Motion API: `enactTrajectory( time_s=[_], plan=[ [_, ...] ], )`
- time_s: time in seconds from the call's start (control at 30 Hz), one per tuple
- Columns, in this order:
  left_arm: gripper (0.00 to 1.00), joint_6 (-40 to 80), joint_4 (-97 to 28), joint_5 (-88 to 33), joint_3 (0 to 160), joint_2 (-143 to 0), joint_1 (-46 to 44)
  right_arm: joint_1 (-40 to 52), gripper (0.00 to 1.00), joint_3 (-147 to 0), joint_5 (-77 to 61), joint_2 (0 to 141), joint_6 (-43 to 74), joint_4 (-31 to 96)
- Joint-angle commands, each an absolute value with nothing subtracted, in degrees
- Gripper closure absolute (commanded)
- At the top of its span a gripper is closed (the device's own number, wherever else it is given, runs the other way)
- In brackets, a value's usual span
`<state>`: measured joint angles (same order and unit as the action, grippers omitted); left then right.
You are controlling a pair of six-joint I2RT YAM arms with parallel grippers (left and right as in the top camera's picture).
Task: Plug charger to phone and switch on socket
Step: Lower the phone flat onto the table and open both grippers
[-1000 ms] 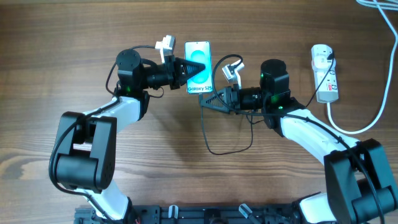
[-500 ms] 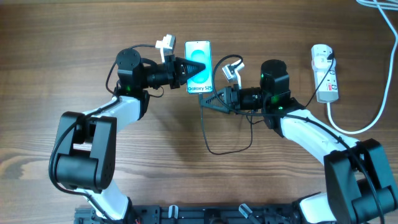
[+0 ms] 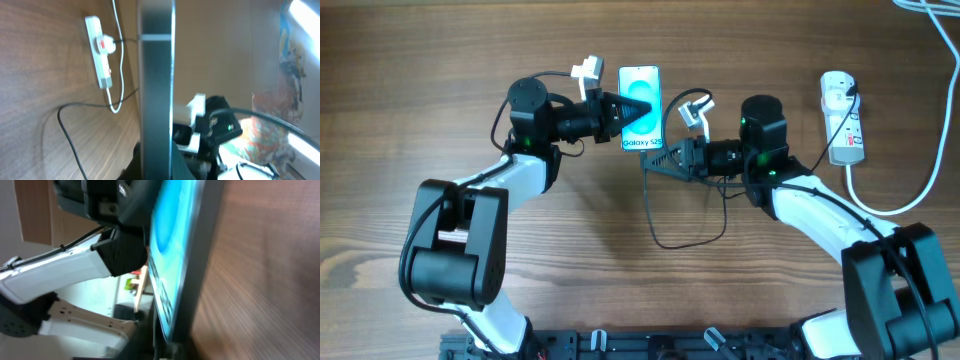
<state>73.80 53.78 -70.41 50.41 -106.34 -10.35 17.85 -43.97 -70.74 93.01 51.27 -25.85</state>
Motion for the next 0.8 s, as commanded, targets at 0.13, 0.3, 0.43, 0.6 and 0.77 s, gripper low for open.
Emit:
enactTrajectory(
  time_s=[0.13,0.3,0.43,0.6,0.77],
  plan=[
    [0.96,72.0,52.2,-71.6,50.6,-106.5,-9.9,16.4,0.22,-44.4,-75.1,91.9,46.4,-25.5],
    [0.96,64.9,40.9,-68.4,50.7,-106.5,-9.4,16.4,0.09,-44.4,-73.2,89.0,40.8,-18.9],
    [0.96,58.4,31.6,-65.9,50.7,-106.5,-10.0,16.4,0.04,-44.4,-65.2,84.8,33.8,-8.6],
    [0.96,50.6,22.0,-62.0,52.1,-106.7,-10.8,16.4,0.01,-44.4,-57.2,79.9,28.9,-0.1],
    [0.96,40.5,12.5,-59.9,56.3,-107.6,-12.2,16.4,0.01,-44.4,-51.2,76.1,26.4,5.3]
  ],
)
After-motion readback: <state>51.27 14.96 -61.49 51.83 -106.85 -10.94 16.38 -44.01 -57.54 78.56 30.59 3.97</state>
